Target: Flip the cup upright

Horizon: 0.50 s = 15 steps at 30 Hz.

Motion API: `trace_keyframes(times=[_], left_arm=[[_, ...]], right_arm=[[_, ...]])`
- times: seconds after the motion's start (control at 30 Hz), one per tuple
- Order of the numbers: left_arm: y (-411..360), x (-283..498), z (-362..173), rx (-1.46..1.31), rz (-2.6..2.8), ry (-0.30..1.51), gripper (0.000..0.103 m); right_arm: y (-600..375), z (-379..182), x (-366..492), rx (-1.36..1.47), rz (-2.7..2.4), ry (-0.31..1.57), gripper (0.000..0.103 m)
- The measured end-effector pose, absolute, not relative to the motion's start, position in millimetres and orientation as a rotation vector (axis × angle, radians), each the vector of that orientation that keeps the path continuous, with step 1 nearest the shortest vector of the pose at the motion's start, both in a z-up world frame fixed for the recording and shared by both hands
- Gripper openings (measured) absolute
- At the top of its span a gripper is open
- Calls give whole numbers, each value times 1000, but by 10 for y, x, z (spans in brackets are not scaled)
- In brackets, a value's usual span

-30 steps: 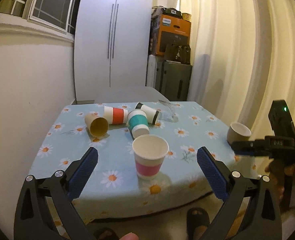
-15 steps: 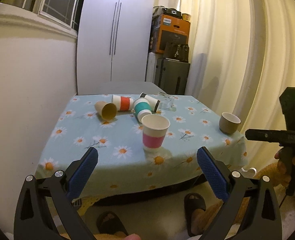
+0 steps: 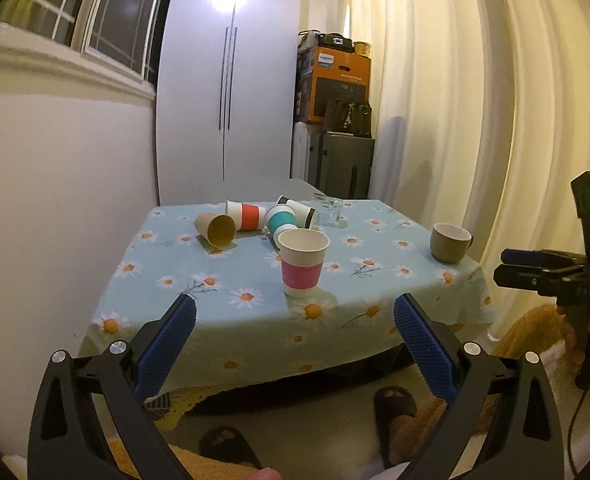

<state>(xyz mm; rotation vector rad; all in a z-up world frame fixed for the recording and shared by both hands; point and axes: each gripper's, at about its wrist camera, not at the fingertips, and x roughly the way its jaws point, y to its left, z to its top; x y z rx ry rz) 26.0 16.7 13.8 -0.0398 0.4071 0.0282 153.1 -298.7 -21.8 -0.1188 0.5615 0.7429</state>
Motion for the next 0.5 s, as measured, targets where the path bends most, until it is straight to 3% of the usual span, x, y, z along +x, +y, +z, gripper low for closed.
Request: trace_keyframes(times=[0.5], left_arm=[[-13, 168, -15, 19, 9, 469, 97]], right_arm=[[-2988, -294, 1245, -244, 689, 431, 98]])
